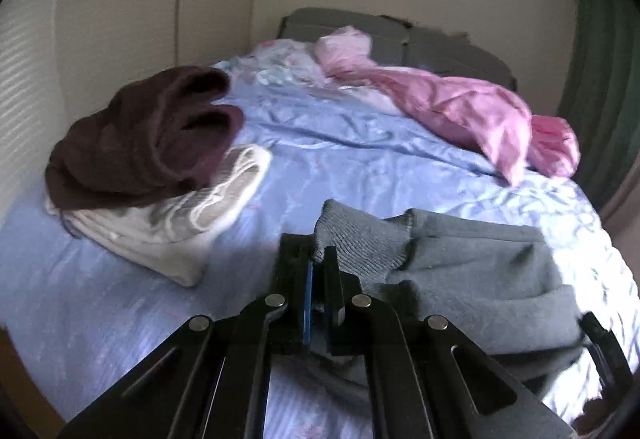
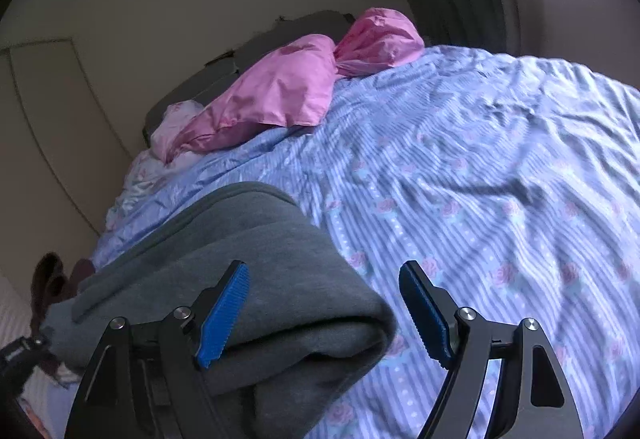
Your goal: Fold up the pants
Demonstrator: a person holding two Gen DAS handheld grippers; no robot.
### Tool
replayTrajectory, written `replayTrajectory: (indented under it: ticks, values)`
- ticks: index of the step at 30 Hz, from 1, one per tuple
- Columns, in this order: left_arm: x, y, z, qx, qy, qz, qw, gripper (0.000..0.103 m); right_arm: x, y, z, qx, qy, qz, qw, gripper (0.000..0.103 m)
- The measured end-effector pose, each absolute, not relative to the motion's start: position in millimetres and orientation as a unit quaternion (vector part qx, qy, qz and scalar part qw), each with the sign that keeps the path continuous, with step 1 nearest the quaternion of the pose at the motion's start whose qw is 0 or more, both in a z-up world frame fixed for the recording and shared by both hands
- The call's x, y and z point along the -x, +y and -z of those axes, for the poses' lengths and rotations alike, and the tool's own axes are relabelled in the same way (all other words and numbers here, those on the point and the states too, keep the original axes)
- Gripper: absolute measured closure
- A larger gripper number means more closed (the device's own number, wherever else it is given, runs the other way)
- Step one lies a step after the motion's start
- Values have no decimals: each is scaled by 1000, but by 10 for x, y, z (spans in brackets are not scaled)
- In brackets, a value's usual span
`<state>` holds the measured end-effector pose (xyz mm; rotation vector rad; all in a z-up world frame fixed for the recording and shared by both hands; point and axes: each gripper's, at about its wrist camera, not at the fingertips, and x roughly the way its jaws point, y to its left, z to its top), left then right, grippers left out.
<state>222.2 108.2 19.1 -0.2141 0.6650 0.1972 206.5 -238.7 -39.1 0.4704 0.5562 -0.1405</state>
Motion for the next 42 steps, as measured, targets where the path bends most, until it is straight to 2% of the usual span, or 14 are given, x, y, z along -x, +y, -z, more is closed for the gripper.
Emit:
replayTrajectory:
  ticks: [5, 8, 9, 11, 12, 13, 14, 16, 20, 23, 26, 27, 36, 42]
  values:
    - [-2350, 1290, 237, 162, 387, -122, 900, 96, -1925, -2292, 415, -232, 272, 78, 931, 24]
    - [-2328, 1247, 291, 137, 396, -131, 898, 95, -1820, -2211, 440, -220, 262, 79, 936, 24]
    - [-2336, 1185, 280, 111, 401, -134, 899, 91, -1793, -2220, 452, -221, 257, 82, 937, 24]
    - [-2296, 1055, 215, 59, 391, -150, 906, 75, -1770, -2305, 471, -239, 249, 88, 934, 24]
    - [-2216, 953, 129, 20, 374, -173, 911, 60, -1758, -2379, 488, -257, 246, 94, 930, 24]
    - [-2135, 880, 43, 0, 354, -190, 916, 51, -1744, -2465, 518, -279, 244, 100, 923, 24]
    - [-2042, 812, -68, -14, 327, -202, 923, 48, -1728, -2561, 551, -304, 242, 105, 916, 24]
    - [-1841, 647, -344, -35, 266, -202, 942, 30, -1687, -2701, 616, -344, 239, 112, 901, 28]
    - [-1873, 276, -753, -78, 221, -134, 963, 29, -1622, -2850, 730, -407, 228, 99, 879, 34]
    - [-2301, 84, -856, -51, 273, 21, 960, 29, -1682, -2892, 780, -433, 228, 70, 869, 39]
    - [-2805, -170, -835, -47, 313, 142, 938, 36, -1755, -2900, 821, -451, 227, 48, 862, 41]
    - [-2989, -285, -809, -54, 329, 157, 930, 42, -1788, -2899, 832, -455, 227, 40, 860, 42]
    - [-4101, -1328, -267, -110, 490, 238, 831, 54, -2067, -2934, 929, -472, 243, 7, 847, 50]
    - [-4242, -1874, 146, -248, 534, 198, 784, 53, -2133, -2936, 952, -475, 249, -11, 844, 55]
